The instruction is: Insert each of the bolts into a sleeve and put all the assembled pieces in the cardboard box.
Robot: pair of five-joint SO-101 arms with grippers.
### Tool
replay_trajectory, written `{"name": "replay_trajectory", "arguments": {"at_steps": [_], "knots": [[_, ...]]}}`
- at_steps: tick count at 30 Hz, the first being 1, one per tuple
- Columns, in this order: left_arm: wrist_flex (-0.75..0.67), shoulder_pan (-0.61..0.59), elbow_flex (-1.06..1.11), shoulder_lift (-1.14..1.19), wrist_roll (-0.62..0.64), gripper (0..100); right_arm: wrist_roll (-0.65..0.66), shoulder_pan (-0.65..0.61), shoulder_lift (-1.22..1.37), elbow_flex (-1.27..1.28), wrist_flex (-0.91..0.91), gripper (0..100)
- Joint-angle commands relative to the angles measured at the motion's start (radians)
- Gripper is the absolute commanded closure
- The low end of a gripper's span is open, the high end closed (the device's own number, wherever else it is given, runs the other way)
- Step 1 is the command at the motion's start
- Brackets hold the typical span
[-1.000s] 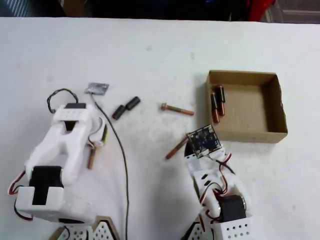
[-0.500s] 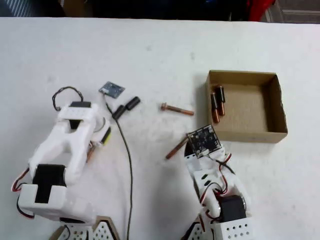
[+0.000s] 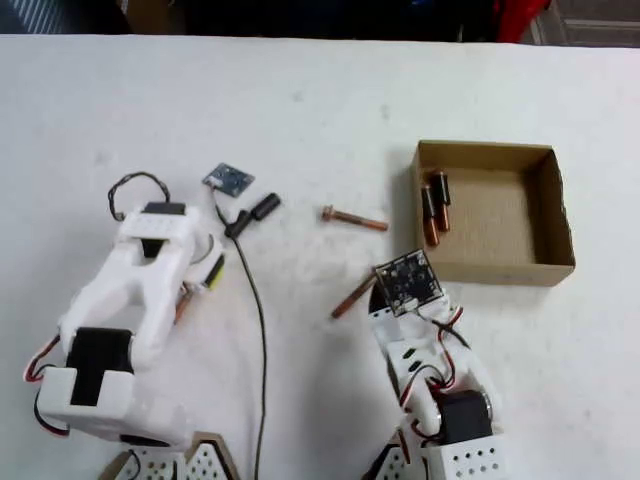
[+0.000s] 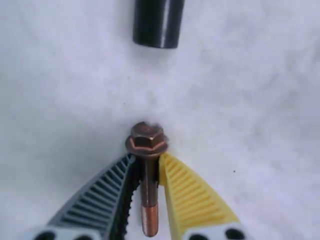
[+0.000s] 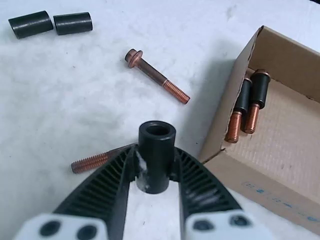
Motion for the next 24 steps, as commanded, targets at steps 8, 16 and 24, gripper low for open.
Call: {"name": "replay_trajectory", "arguments": {"at_steps": [8, 16, 24], "knots": [[-0.052, 0.033, -0.041, 0.001, -0.006, 98, 0.011, 0.005, -0.010, -0.008, -0.027, 98.1], [-0.046, 0.036, -0.031, -0.001, -0.005, 98, 0.011, 0.004, -0.010, 0.002, -0.027, 98.1], [-0.052, 0.084, -0.006, -0.001, -0.003, 98, 0.011, 0.004, -0.010, 0.003, -0.028, 98.1]]}}
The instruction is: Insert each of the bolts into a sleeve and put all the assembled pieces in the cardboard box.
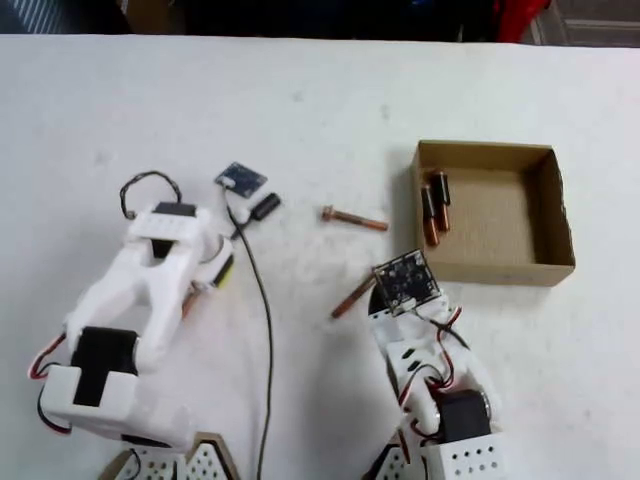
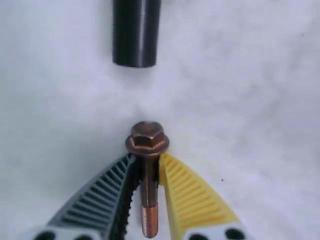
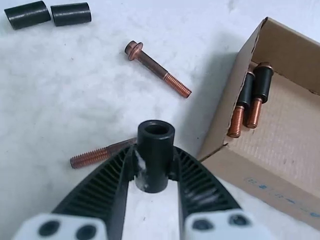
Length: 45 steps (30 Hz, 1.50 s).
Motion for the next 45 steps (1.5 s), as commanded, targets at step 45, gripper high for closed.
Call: {"name": "replay_trajectory", "arguments": {"at_steps": [45], "knots": [[0.353, 0.047, -0.275, -0.302, 0.120, 98, 0.011, -0.021, -0.010, -0.009, -0.025, 98.1]]}}
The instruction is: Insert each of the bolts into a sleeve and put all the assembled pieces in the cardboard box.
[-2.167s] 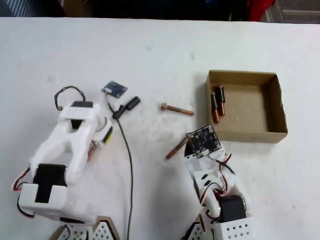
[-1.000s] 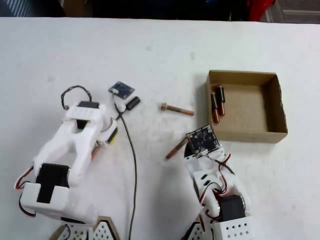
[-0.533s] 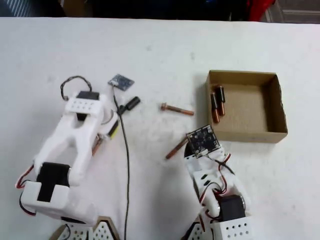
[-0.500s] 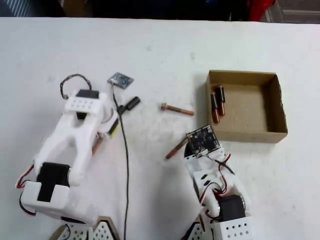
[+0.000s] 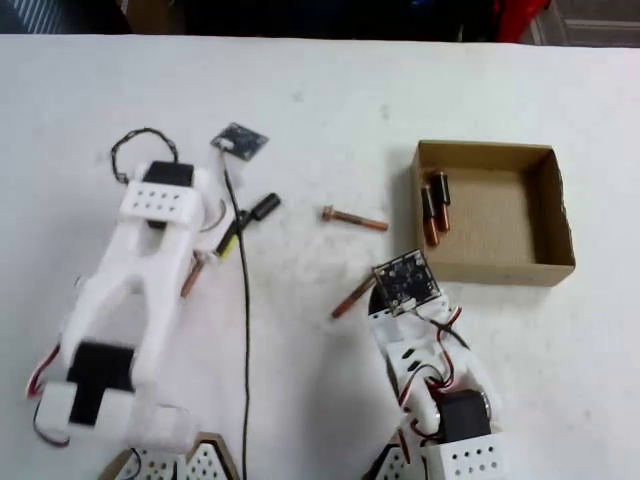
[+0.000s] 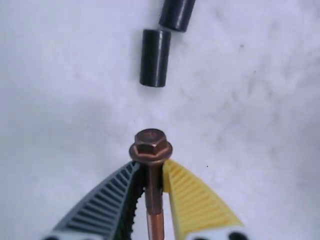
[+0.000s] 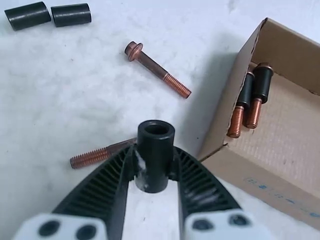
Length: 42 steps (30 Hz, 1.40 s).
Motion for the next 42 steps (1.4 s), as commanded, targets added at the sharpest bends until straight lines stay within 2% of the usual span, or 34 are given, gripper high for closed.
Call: {"name": "replay_trajectory", "arguments": {"at_steps": [1, 6, 14, 16, 20, 22, 27, 31, 34, 37, 42], "knots": [[0.006, 0.030, 0.046, -0.236, 0.017, 98, 0.011, -0.039, -0.010, -0.009, -0.024, 98.1], [0.002, 0.084, 0.127, -0.424, 0.017, 98, 0.011, -0.088, -0.010, -0.009, -0.022, 98.1], [0.006, 0.087, 0.140, -0.656, 0.021, 98, 0.008, -0.188, -0.010, -0.009, -0.027, 98.1], [0.006, 0.085, 0.140, -0.704, 0.078, 98, 0.003, -0.223, -0.010, -0.009, -0.027, 98.1], [0.008, 0.085, 0.140, -0.803, 0.301, 98, 0.002, -0.289, -0.010, -0.009, -0.031, 98.1], [0.008, 0.087, 0.140, -0.854, 0.371, 98, 0.002, -0.314, -0.010, -0.009, -0.059, 98.1], [0.002, 0.087, 0.140, -0.980, 0.396, 98, 0.002, -0.371, -0.010, -0.009, -0.157, 98.1], [0.000, 0.088, 0.140, -1.073, 0.399, 98, -0.074, -0.421, -0.008, -0.009, -0.188, 98.1], [-0.002, 0.090, 0.141, -1.130, 0.400, 98, -0.081, -0.444, -0.008, -0.009, -0.200, 98.1], [-0.021, 0.147, 0.158, -1.173, 0.419, 98, -0.087, -0.469, -0.008, -0.009, -0.239, 98.1], [-0.137, 0.288, 0.273, -1.274, 0.476, 98, -0.087, -0.484, -0.008, -0.009, -0.300, 98.1]]}}
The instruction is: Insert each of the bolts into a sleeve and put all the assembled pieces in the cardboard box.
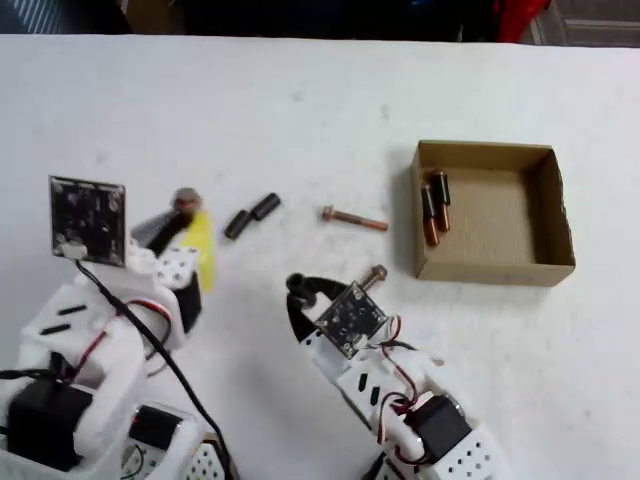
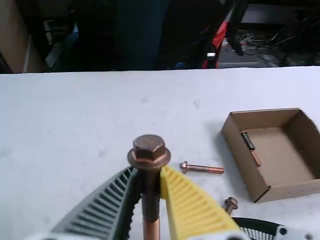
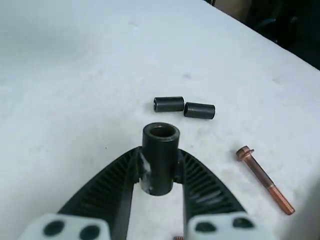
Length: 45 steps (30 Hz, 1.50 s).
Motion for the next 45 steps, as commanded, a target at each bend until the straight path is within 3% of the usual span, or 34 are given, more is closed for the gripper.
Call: {"name": "replay_trajectory", "arguments": {"at_steps": [1, 8, 14, 20, 28, 33, 45], "knots": [[-0.135, 0.114, 0.081, -0.105, 0.029, 98, -0.011, -0.012, -0.008, -0.009, -0.056, 98.1], [-0.272, 0.130, 0.292, -0.255, 0.029, 98, -0.014, -0.021, -0.008, -0.009, -0.142, 98.1], [-0.445, 0.130, 0.436, -0.366, 0.029, 98, -0.095, -0.084, -0.008, -0.009, -0.176, 98.1], [-0.614, 0.151, 0.560, -0.437, 0.035, 98, -0.097, -0.074, -0.010, -0.005, -0.205, 98.1], [-0.735, 0.193, 0.647, -0.515, 0.040, 98, -0.103, -0.053, -0.010, 0.003, -0.214, 98.1], [-0.710, 0.194, 0.647, -0.521, 0.141, 98, -0.098, -0.051, -0.010, 0.043, -0.280, 98.1], [-0.572, 0.194, 0.649, -0.522, 0.147, 98, -0.095, -0.050, -0.010, 0.044, -0.282, 98.1]]}}
